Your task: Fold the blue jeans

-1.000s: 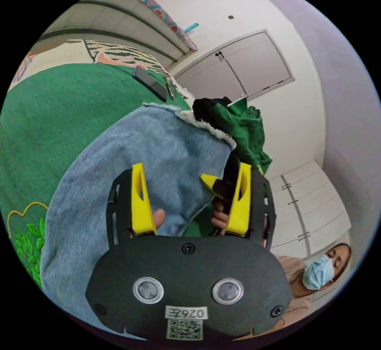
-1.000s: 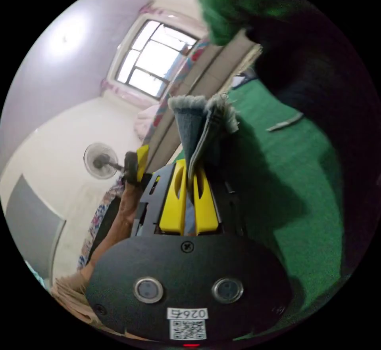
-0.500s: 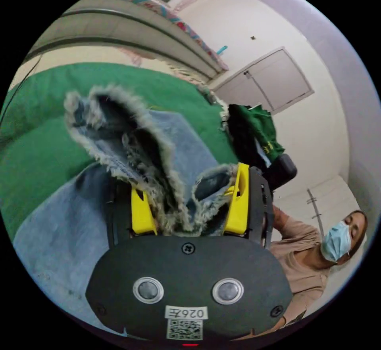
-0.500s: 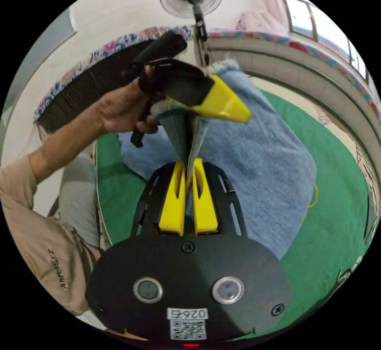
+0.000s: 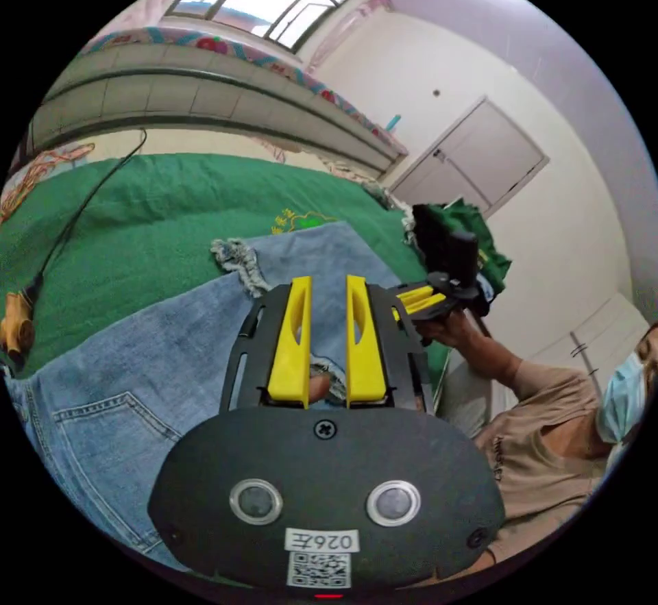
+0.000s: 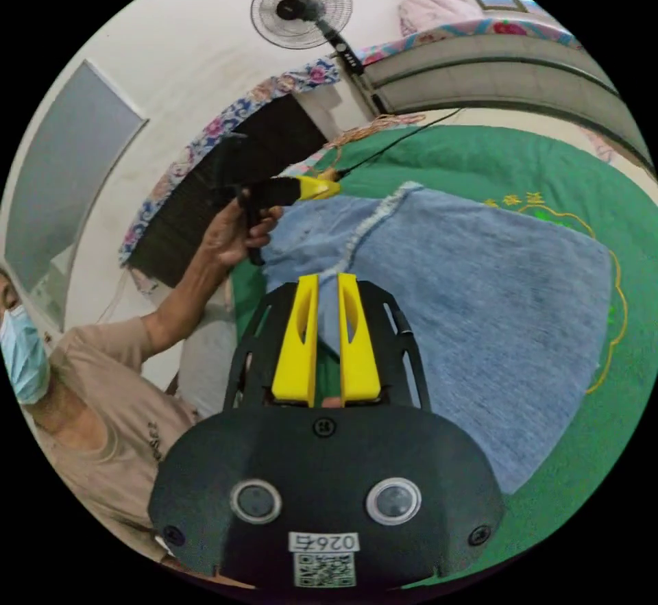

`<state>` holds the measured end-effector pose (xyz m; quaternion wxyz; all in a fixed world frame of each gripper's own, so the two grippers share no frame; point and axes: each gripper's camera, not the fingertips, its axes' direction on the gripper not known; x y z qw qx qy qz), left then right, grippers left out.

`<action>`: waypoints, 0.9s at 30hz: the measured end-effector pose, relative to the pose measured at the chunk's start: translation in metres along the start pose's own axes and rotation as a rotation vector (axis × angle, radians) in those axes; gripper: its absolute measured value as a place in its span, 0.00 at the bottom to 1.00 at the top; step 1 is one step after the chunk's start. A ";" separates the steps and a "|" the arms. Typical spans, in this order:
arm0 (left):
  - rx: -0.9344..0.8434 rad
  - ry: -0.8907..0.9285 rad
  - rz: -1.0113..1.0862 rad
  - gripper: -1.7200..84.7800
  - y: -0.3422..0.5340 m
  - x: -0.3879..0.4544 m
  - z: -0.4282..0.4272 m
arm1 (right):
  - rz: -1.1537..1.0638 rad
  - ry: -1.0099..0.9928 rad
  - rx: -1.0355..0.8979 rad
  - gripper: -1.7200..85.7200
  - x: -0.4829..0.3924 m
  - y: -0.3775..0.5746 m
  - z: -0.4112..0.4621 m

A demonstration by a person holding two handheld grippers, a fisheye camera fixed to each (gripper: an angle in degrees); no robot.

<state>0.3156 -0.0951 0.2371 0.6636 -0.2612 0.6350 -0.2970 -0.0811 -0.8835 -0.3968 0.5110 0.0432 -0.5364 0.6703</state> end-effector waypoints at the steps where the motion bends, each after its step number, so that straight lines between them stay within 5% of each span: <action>1: -0.073 -0.061 0.027 0.08 0.000 0.009 0.020 | 0.013 0.047 -0.012 0.03 0.002 0.001 0.008; 3: -0.238 -0.106 0.050 0.03 0.001 0.013 0.061 | 0.055 0.163 -0.200 0.01 0.013 0.006 0.059; 5: -0.427 -0.131 0.027 0.01 0.009 0.006 0.111 | 0.042 0.189 -0.175 0.01 0.011 0.011 0.075; 11: -0.209 -0.173 0.114 0.01 0.015 0.052 0.096 | -0.093 0.418 -0.116 0.01 -0.027 0.005 0.080; 14: -0.399 -0.198 0.168 0.01 0.023 0.059 0.149 | -0.133 0.569 -0.285 0.01 -0.018 0.009 0.121; 21: -0.385 -0.122 0.143 0.01 0.030 0.064 0.165 | -0.073 0.519 -0.163 0.01 -0.006 0.013 0.130; 27: -0.392 -0.251 0.238 0.01 0.041 0.101 0.180 | -0.075 0.514 -0.154 0.01 0.001 0.007 0.129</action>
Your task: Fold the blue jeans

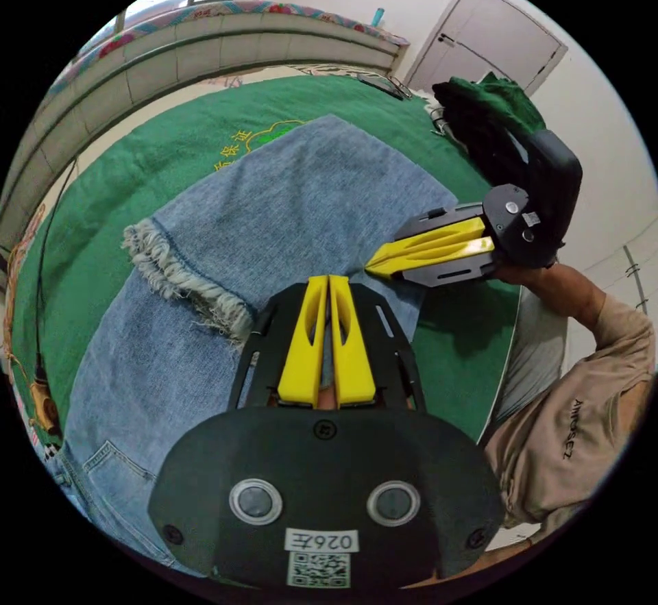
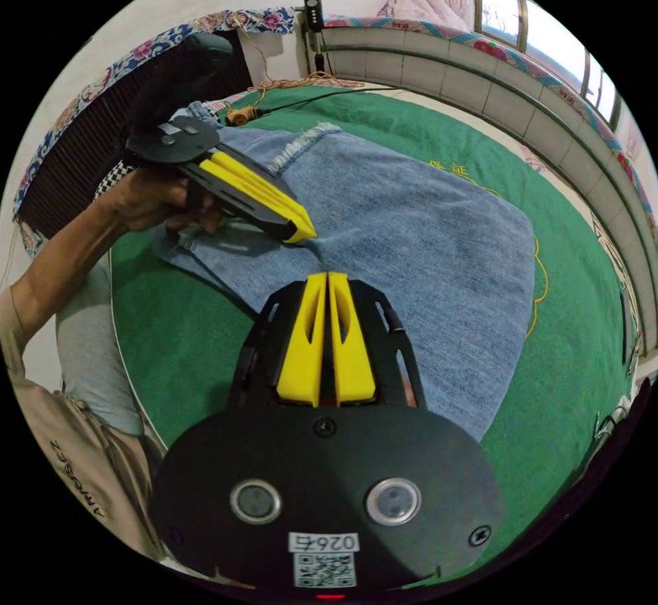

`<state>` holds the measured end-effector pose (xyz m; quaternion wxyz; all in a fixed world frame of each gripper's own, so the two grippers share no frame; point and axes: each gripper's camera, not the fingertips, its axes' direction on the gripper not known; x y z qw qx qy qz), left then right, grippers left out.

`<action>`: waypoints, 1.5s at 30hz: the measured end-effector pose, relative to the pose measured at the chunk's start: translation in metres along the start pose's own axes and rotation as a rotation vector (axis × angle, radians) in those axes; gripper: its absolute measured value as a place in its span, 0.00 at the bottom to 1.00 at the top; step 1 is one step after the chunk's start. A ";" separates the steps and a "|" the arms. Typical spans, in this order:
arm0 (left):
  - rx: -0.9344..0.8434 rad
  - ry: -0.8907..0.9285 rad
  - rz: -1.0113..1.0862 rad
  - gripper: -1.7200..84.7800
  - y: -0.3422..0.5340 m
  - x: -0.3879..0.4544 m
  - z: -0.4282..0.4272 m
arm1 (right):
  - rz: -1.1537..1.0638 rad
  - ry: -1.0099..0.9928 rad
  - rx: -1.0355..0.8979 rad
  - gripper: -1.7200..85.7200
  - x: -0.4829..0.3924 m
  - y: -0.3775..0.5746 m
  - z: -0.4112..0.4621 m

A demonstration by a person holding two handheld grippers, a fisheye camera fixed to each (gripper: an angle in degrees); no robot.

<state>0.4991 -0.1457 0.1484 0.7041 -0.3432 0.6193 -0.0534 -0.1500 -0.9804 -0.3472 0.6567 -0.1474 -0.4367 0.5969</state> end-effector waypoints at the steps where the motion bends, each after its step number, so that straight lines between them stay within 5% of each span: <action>1: -0.009 -0.041 0.020 0.01 -0.001 0.010 0.002 | -0.003 0.008 0.000 0.01 0.000 -0.001 0.000; 6: -0.048 -0.098 -0.011 0.01 -0.013 0.030 -0.004 | 0.005 0.039 -0.008 0.01 0.012 -0.004 -0.015; 14: 0.291 -0.066 0.001 0.02 -0.047 0.084 -0.070 | 0.304 0.126 0.160 0.01 0.110 0.027 -0.123; 18: 0.200 0.003 -0.011 0.07 -0.096 0.092 -0.031 | 0.549 0.031 0.189 0.07 0.173 0.061 -0.147; 24: 0.007 0.095 -0.090 0.14 -0.165 0.101 0.037 | 0.629 -0.290 0.044 0.13 0.210 0.069 -0.109; 31: -0.179 0.107 -0.106 0.26 -0.202 0.127 0.078 | 0.570 -0.180 0.087 0.04 0.199 0.052 -0.130; 41: -0.383 -0.370 -0.033 0.06 -0.221 0.188 0.087 | 0.405 -0.038 0.101 0.01 0.157 0.038 -0.189; 45: -0.301 -0.278 -0.048 0.03 -0.225 0.199 0.055 | 0.495 -0.184 0.185 0.01 0.175 0.058 -0.236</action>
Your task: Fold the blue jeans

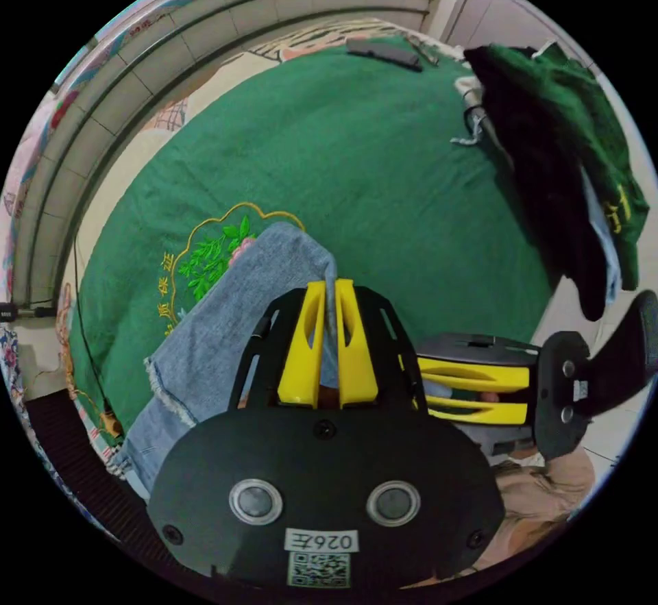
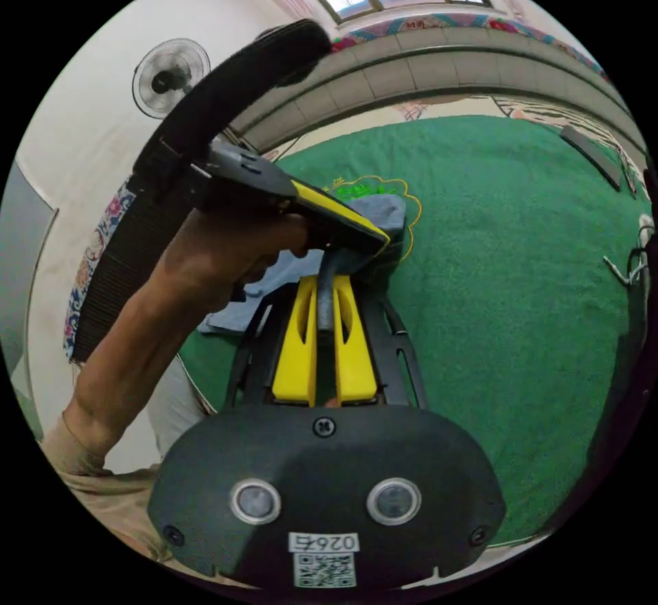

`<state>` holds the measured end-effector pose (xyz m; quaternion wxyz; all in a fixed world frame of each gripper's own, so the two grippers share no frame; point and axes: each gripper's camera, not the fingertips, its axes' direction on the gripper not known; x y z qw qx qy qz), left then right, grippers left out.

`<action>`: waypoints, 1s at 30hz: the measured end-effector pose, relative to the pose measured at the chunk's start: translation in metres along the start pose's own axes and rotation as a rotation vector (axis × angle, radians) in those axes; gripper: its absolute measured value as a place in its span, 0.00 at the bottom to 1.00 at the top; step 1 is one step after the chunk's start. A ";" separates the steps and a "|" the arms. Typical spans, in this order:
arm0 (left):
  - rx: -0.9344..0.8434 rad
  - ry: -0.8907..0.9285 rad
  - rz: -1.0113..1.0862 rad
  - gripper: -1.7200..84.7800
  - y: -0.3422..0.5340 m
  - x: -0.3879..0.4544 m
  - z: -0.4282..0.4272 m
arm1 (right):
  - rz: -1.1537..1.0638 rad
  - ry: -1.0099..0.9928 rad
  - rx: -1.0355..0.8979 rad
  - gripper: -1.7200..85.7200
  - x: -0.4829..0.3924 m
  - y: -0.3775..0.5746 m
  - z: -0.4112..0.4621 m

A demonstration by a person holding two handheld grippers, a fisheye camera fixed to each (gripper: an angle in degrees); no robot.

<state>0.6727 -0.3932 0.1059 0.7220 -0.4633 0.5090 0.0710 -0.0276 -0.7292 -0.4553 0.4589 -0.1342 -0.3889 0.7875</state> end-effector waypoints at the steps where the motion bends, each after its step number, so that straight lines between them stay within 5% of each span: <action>1: 0.062 0.068 -0.012 0.03 0.003 -0.001 -0.018 | 0.001 0.002 0.021 0.01 0.000 0.002 -0.011; 8: 0.370 0.434 0.093 0.03 0.023 0.034 -0.111 | -0.038 0.211 0.278 0.01 -0.025 0.054 -0.145; 14: 0.483 0.558 0.190 0.03 0.064 0.015 -0.172 | -0.035 0.126 0.449 0.01 -0.056 0.081 -0.198; 24: 0.553 0.493 0.080 0.02 0.226 -0.189 -0.211 | -0.390 -0.125 0.383 0.03 -0.173 0.051 -0.104; 30: 0.371 0.361 -0.136 0.02 0.317 -0.322 -0.154 | -0.391 0.020 0.100 0.01 -0.176 0.023 0.005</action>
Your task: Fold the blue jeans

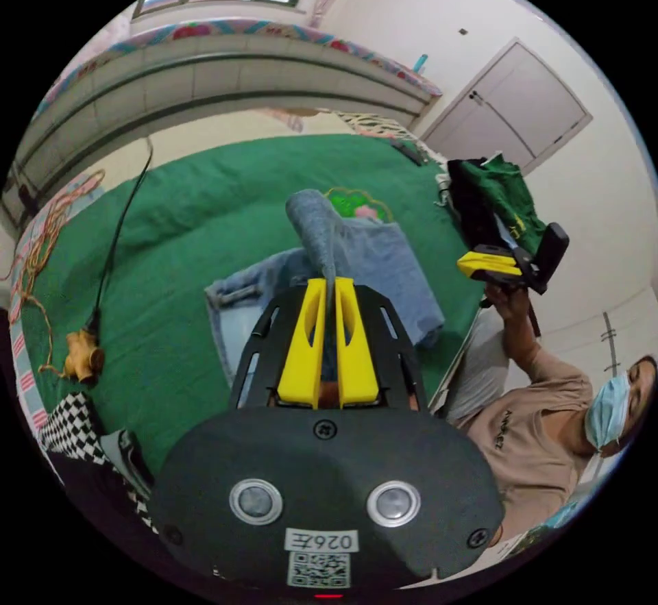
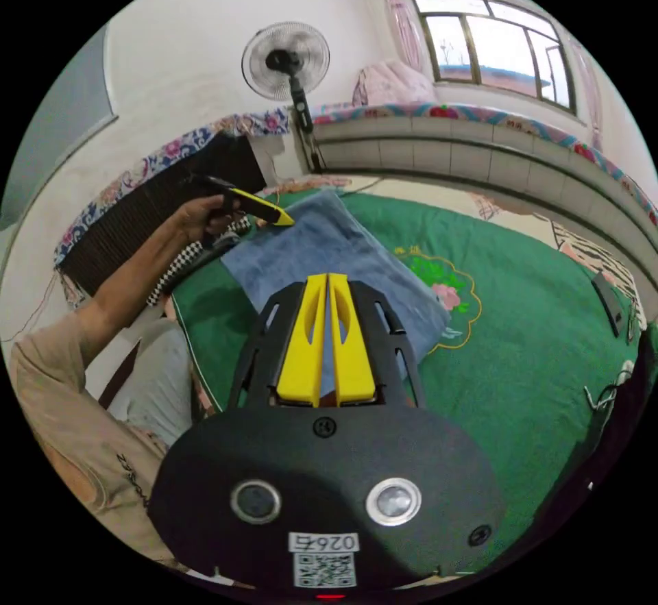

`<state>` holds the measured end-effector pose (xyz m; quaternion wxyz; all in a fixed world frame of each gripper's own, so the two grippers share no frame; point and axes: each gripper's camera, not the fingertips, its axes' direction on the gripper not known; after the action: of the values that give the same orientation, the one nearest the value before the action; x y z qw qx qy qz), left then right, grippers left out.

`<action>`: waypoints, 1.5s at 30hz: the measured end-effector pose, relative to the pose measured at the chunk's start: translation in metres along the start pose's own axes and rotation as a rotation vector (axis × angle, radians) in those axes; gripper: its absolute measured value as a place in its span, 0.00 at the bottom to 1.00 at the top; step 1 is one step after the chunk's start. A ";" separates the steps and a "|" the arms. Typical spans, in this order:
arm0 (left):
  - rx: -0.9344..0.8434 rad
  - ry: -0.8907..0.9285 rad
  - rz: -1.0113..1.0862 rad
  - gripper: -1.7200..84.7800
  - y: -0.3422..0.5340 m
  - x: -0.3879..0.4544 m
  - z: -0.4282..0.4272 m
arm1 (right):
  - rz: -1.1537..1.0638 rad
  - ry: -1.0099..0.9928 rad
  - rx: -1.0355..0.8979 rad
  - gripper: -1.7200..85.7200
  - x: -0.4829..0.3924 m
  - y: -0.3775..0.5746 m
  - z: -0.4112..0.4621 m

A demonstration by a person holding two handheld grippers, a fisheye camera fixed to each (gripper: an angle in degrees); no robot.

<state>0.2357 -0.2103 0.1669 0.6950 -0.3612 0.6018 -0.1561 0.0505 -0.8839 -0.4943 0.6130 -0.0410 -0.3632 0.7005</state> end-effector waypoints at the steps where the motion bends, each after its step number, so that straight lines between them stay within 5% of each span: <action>1: -0.052 -0.042 -0.041 0.02 0.011 -0.024 0.005 | -0.001 -0.003 -0.034 0.01 0.001 0.000 0.012; 9: 0.113 0.167 -0.175 0.02 0.069 -0.103 -0.021 | -0.034 -0.077 -0.398 0.01 0.007 0.008 0.143; 16: 0.219 -0.178 -0.337 0.02 0.094 -0.122 -0.079 | -0.057 -0.062 -0.443 0.01 0.023 0.015 0.182; 21: 0.428 -0.092 -0.131 0.01 0.112 -0.074 -0.119 | -0.081 -0.079 -0.334 0.01 0.041 0.018 0.178; 24: 0.280 -0.175 0.055 0.01 0.100 -0.040 -0.096 | -0.122 -0.038 -0.391 0.01 0.055 0.023 0.195; 26: -0.092 -0.522 0.117 0.01 0.090 -0.042 -0.037 | -0.128 -0.029 -0.470 0.01 0.069 0.030 0.214; 27: -0.135 -0.543 0.137 0.01 0.091 -0.044 -0.026 | -0.090 -0.058 -0.457 0.01 0.082 0.032 0.216; 34: 0.225 -0.586 -0.096 0.03 0.123 -0.088 -0.126 | 0.050 0.051 -0.335 0.02 0.163 0.025 0.171; 41: 0.325 -0.008 -0.367 0.21 0.171 -0.218 -0.155 | 0.521 -0.207 -0.202 0.07 0.322 0.069 0.139; 45: 0.294 0.063 -0.406 0.25 0.176 -0.247 -0.154 | 0.665 -0.333 -0.234 0.12 0.381 0.096 0.153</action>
<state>-0.0053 0.0242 0.2220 0.6756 -0.3646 0.5089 -0.3894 -0.1995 -0.6142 -0.2877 0.2764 -0.1118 -0.5019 0.8119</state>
